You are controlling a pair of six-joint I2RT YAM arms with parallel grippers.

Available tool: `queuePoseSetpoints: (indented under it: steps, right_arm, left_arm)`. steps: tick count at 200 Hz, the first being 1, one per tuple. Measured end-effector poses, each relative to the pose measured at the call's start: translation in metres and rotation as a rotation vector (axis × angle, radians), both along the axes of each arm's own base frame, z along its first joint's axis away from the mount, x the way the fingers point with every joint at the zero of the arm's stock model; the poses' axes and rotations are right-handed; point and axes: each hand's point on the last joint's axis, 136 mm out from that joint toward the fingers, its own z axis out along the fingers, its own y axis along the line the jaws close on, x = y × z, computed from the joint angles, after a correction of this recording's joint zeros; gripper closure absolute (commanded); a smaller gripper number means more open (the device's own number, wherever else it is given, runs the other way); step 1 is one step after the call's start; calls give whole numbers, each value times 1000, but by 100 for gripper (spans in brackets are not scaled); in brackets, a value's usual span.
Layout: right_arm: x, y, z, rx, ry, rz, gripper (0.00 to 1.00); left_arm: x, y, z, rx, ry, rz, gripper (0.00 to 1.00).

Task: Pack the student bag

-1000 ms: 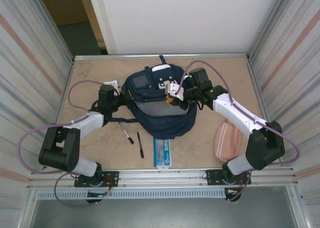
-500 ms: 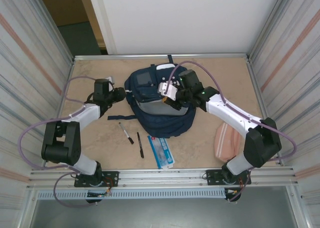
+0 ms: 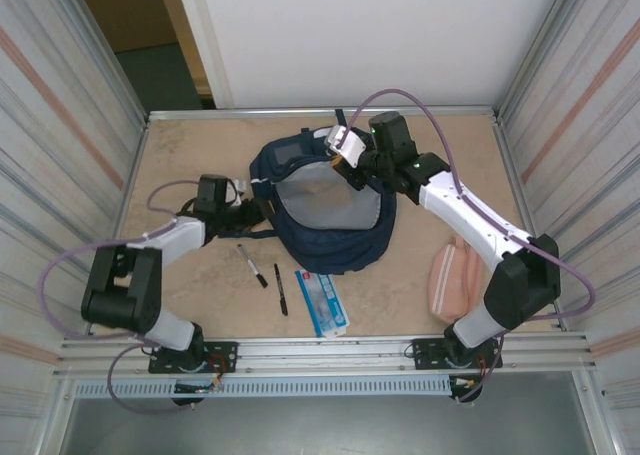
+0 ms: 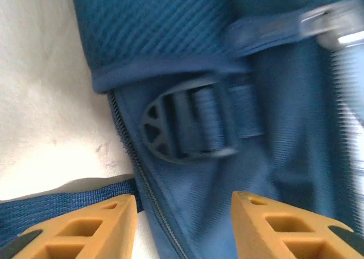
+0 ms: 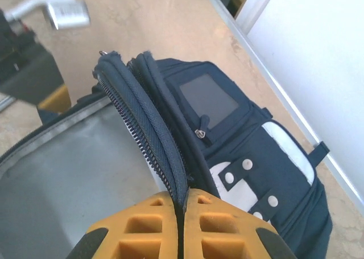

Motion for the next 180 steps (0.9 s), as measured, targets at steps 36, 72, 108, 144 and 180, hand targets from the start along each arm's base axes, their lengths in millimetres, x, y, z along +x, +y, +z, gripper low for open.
queuePoseSetpoints:
  steps: [36,72,108,144,180]
  right_arm:
    - [12,0,17,4,-33,-23,100]
    - [20,-12,13,-20,-31,-64,100]
    - [16,-9,6,-35,-20,-60,100]
    - [-9,10,-33,-78,50,-2,100]
    - [-28,19,-69,-117,104,41,100]
  left_arm:
    - [17,-36,-25,-53,98,-62,61]
    - [63,-59,-15,-82,56,-74,64]
    - [98,-47,1,-77,-11,-29,63]
    - [80,-10,-19,-61,39,56,60]
    - [25,4,-17,4,75,41,58]
